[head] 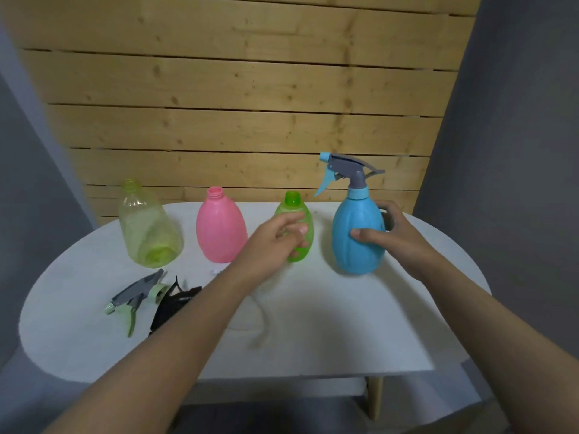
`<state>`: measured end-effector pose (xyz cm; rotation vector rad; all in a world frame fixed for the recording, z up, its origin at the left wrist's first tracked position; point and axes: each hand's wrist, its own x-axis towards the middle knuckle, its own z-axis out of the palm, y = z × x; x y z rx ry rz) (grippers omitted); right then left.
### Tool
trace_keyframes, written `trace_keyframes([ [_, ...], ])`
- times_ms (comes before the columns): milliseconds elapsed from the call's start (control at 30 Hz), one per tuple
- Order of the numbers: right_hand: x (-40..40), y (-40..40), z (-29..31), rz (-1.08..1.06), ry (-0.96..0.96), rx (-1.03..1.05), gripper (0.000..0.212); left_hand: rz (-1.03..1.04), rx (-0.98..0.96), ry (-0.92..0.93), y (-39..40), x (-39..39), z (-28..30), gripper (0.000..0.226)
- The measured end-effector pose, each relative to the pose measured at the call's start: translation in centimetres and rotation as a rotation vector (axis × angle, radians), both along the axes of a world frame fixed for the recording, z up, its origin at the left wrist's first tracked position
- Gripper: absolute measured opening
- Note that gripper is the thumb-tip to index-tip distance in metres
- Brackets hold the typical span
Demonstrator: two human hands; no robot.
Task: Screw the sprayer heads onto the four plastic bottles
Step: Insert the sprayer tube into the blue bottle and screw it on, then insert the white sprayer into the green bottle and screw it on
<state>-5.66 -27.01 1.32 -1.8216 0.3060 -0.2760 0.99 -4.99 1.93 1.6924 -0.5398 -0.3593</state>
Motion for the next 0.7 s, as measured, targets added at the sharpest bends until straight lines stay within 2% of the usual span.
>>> trace_keyframes([
  [233, 1.4, -2.0, -2.2, 0.006, 0.059, -0.023, 0.063, -0.096, 0.03, 0.084, -5.0, -0.3, -1.8, 0.036],
  [400, 2.1, -2.6, -2.4, 0.066, 0.018, -0.011, 0.071, -0.074, 0.082, 0.031, -6.7, -0.6, -2.4, 0.043],
  [533, 2.5, -3.0, -2.8, 0.028, 0.126, -0.14, 0.077, -0.052, 0.09, -0.017, -7.1, -1.0, -2.7, 0.045],
  [700, 2.6, -2.3, -3.2, -0.022, 0.006, -0.178, 0.079, -0.047, 0.087, 0.016, -7.3, -1.1, -2.7, 0.047],
])
